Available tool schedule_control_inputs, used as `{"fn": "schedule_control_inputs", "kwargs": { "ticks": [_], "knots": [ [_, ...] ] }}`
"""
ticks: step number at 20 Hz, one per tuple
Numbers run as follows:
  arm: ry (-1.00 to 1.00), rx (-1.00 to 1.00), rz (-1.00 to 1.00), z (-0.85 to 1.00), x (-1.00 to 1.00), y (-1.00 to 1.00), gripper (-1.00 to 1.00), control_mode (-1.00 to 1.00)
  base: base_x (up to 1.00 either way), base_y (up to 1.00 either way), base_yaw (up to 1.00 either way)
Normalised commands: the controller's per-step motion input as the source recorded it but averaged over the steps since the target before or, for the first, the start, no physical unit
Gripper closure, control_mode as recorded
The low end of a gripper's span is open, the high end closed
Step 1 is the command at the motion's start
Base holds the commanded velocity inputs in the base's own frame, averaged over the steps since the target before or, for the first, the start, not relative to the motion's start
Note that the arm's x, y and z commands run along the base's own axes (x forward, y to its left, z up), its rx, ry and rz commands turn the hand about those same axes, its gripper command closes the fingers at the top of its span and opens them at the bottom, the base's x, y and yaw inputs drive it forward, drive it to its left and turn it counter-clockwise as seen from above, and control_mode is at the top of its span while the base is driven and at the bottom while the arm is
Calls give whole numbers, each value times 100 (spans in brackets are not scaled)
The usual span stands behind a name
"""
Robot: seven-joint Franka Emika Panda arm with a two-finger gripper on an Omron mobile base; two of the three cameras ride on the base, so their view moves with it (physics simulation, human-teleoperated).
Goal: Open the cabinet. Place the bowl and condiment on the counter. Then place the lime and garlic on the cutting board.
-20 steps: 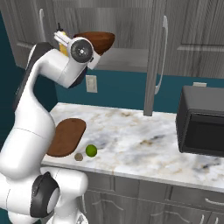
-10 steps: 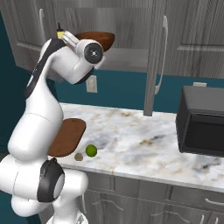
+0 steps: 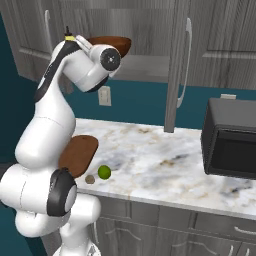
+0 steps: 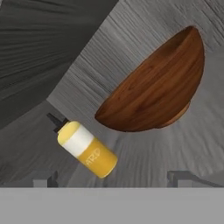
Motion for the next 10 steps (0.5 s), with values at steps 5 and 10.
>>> {"fn": "schedule_control_inputs", "kwargs": {
  "ticks": [5, 10],
  "knots": [
    [3, 0, 0, 0, 14, 24, -100, -100, 0, 0, 0],
    [1, 0, 0, 0, 6, 21, -100, -100, 0, 0, 0]
  ]
}}
